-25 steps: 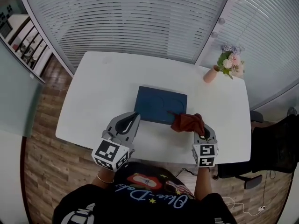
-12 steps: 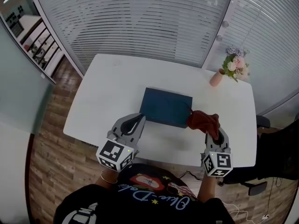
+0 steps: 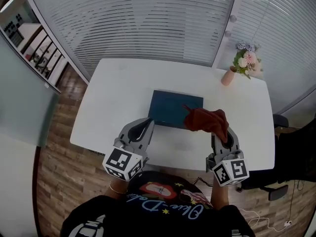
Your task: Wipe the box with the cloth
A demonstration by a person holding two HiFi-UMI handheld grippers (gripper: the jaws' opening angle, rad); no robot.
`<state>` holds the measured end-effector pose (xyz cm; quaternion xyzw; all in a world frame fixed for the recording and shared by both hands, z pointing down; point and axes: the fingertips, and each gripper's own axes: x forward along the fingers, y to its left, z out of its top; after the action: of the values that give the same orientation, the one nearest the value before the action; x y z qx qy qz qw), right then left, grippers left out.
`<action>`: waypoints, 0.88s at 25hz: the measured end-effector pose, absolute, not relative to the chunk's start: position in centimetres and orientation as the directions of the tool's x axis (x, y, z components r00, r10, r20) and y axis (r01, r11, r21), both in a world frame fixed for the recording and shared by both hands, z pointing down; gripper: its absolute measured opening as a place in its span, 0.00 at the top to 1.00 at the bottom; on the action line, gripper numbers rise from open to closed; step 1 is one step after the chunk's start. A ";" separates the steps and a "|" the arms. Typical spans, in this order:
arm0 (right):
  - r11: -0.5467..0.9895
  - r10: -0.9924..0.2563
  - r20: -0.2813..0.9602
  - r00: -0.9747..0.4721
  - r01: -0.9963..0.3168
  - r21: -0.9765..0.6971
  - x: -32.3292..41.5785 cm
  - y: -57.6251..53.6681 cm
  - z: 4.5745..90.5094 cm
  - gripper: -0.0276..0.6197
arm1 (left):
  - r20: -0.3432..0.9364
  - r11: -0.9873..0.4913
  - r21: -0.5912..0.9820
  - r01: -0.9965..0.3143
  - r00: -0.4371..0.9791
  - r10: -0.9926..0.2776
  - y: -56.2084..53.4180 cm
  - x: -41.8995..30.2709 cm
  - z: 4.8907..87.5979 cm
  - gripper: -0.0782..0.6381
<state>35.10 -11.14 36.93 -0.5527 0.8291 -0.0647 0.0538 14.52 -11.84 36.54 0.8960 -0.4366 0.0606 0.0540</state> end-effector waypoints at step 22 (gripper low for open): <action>0.392 -0.919 -0.015 -0.394 -0.908 -0.152 34.0 -9.4 36.1 0.91 | 0.157 -0.636 0.055 -0.770 0.636 -0.756 -11.3 14.2 36.6 0.89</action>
<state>33.97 -9.42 36.12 -0.5483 0.8327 -0.0594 0.0483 14.25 -11.29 36.59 0.9025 -0.4225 0.0596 0.0586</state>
